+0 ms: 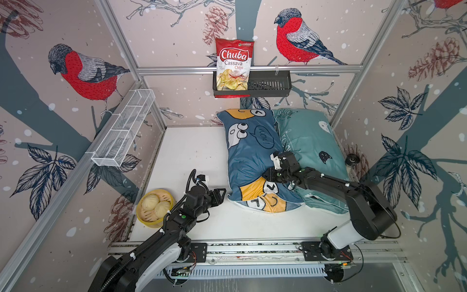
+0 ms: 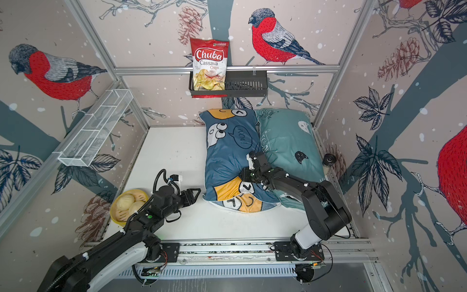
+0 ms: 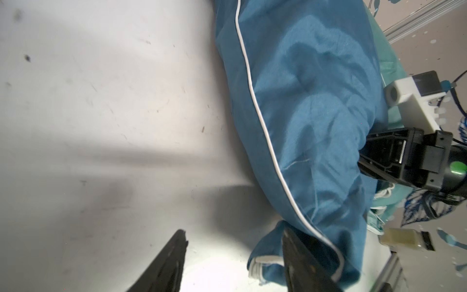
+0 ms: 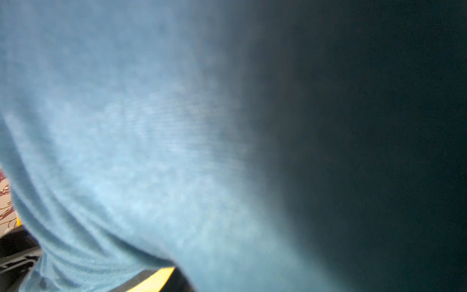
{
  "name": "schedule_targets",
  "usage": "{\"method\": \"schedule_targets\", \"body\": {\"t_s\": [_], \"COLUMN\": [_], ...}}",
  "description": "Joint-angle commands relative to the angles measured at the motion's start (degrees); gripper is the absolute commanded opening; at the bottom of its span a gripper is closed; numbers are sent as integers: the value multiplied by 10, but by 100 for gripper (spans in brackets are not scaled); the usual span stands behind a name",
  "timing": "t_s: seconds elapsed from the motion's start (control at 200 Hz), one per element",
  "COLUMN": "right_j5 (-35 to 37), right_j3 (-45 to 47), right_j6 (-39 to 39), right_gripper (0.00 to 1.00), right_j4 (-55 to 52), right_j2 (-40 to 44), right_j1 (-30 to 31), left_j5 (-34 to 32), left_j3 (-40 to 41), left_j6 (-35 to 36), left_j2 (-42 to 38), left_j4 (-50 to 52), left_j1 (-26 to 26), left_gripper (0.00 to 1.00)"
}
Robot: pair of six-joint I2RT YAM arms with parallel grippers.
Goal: Zip up pillowcases
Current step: Move the pillowcase to the center of the board, then pick up the pillowcase from the center of the board.
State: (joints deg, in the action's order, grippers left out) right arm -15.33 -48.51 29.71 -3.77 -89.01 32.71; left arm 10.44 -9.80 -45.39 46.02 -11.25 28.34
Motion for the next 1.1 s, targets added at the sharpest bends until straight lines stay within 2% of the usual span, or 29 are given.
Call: {"method": "schedule_targets", "body": {"t_s": [0.0, 0.13, 0.255, 0.385, 0.545, 0.726, 0.801, 0.891, 0.991, 1.096], "right_j5": [70, 72, 73, 74, 74, 73, 71, 67, 62, 53], "right_j3": [0, 0, 2, 2, 2, 2, 1, -2, -8, -9], "right_j6": [-14, -16, -15, -16, -12, -8, -9, -9, -10, -7], "right_gripper": [38, 37, 37, 37, 37, 37, 37, 37, 44, 57], "right_j4": [1, 0, 0, -4, -3, -3, -2, -7, -24, -51], "right_j2": [-6, -9, -8, -7, -8, -12, -13, -10, 14, 66], "right_j1": [-5, -6, -6, -6, -6, -6, -6, -6, -6, -5], "left_j5": [65, 85, 92, 119, 127, 99, 89, 70, 51, 25], "left_j3": [28, 54, 62, 69, 76, 70, 69, 62, 50, 40], "left_j6": [-78, -110, -122, -146, -178, -176, -176, -177, -187, -222], "left_j2": [9, 27, 56, 108, 162, 158, 144, 118, 82, 43], "left_j4": [-116, -181, -208, -273, -355, -327, -306, -266, -220, -183], "left_j1": [-1, -1, 0, 0, 16, 34, 36, 37, 42, 57], "left_gripper": [60, 71, 70, 65, 54, 35, 22, 13, 8, 5]}}
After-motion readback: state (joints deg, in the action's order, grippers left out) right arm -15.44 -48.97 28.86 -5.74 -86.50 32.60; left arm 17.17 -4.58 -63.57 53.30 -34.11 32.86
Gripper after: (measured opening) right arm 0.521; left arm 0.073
